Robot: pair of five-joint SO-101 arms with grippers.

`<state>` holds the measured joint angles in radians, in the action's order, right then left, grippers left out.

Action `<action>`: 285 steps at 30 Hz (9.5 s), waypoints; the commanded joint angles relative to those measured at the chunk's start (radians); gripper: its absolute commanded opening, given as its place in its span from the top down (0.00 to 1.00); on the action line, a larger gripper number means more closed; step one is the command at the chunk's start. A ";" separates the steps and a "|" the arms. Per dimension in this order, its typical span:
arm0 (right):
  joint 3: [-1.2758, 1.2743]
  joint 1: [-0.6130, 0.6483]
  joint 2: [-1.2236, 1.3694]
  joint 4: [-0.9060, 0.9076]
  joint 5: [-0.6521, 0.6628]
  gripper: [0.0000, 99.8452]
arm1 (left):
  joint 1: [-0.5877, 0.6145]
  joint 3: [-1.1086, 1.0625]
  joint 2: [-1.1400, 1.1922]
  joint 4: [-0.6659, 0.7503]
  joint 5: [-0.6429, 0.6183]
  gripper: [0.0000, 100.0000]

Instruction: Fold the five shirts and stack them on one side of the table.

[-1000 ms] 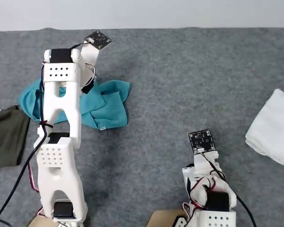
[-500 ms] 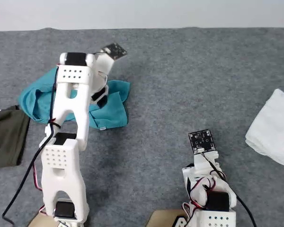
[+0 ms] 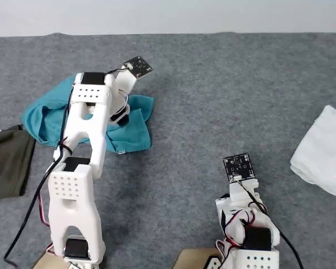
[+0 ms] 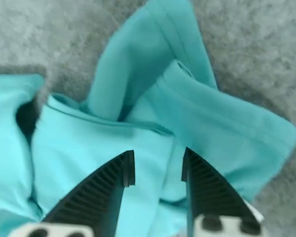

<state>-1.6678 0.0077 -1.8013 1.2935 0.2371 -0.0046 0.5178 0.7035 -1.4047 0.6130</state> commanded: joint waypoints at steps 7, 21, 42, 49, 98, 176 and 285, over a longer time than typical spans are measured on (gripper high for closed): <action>-0.015 -0.013 -0.010 -0.010 0.006 0.99 | 0.002 0.016 0.071 0.037 0.009 0.83; -0.015 -0.013 -0.010 -0.010 0.006 0.99 | -0.002 0.122 0.071 -0.055 0.006 1.00; -0.015 -0.013 -0.010 -0.010 0.006 0.99 | 0.000 0.470 -0.318 -0.351 -0.157 1.00; -0.015 -0.013 -0.010 -0.010 0.006 0.99 | 0.005 0.071 -0.718 -0.351 -0.077 1.00; 0.080 -0.008 -0.008 -0.125 0.009 0.99 | 0.318 -0.986 -1.478 -0.348 -0.107 1.00; 1.728 1.104 2.074 0.008 0.009 0.77 | 1.201 -0.935 -1.479 -0.304 -0.014 0.78; 1.952 0.016 1.762 0.470 0.261 0.99 | 0.114 -1.429 -0.876 0.130 0.161 0.78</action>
<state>0.2700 0.0384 -0.0230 1.7492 0.4948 0.1120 -0.9275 -0.2156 -1.2942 0.7679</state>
